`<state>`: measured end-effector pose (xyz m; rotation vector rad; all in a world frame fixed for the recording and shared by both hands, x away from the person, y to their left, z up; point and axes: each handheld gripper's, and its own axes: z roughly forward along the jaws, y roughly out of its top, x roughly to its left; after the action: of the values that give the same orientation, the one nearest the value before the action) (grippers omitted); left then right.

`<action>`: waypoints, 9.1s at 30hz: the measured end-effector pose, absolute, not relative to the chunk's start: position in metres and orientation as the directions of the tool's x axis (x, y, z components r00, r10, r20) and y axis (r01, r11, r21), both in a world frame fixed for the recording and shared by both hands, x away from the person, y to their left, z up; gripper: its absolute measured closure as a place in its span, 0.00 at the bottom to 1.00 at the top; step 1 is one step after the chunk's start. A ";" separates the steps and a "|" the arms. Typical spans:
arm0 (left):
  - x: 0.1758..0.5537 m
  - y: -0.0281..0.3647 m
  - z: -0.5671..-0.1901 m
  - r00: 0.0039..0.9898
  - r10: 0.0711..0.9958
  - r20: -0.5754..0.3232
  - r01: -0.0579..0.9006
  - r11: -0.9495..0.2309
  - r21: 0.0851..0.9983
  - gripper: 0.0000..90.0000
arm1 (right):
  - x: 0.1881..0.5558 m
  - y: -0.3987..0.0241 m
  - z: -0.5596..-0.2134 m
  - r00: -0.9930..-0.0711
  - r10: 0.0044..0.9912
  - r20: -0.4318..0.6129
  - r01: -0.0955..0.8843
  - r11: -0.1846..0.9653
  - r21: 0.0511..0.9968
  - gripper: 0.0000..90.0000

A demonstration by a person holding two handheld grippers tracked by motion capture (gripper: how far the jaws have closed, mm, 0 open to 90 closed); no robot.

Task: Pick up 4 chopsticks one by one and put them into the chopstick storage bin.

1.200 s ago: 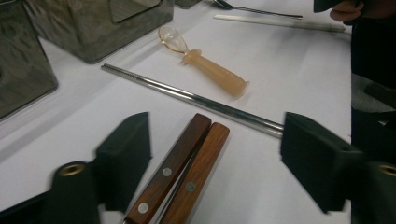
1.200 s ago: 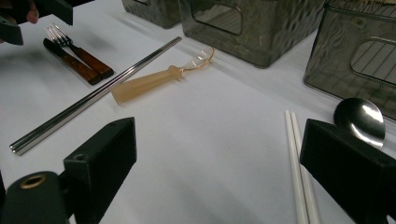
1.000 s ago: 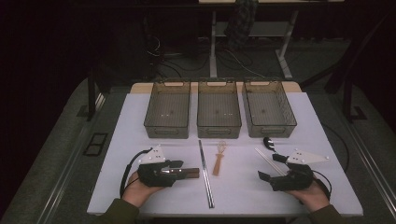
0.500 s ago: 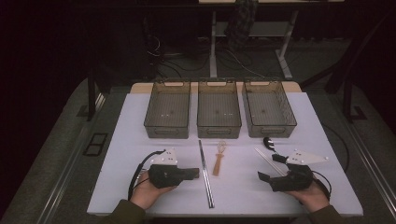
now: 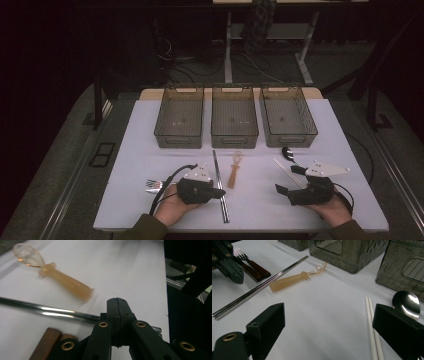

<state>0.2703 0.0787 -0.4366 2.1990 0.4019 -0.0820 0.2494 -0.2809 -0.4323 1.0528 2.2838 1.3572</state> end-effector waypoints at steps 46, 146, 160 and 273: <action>0.264 0.058 -0.450 0.952 0.196 -0.234 0.304 -0.670 0.677 0.99 | 0.248 -0.283 -0.431 -0.686 0.719 0.110 0.440 0.289 0.850 0.12; 0.380 0.057 -0.443 0.718 0.685 -0.120 0.577 -0.491 0.652 0.82 | 0.249 -0.283 -0.434 -0.679 0.727 0.104 0.446 0.296 0.844 0.12; 0.379 0.038 -0.443 0.746 0.657 -0.111 0.553 -0.519 0.652 0.84 | 0.249 -0.283 -0.434 -0.680 0.727 0.100 0.442 0.297 0.846 0.12; 0.293 0.118 -0.438 0.841 0.529 -0.116 0.468 -0.602 0.648 0.98 | 0.247 -0.284 -0.433 -0.676 0.732 0.088 0.441 0.306 0.844 0.12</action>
<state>0.2930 0.1175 -0.4384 2.3167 0.7226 0.1138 0.2468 -0.2838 -0.4334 1.0580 2.2655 1.3100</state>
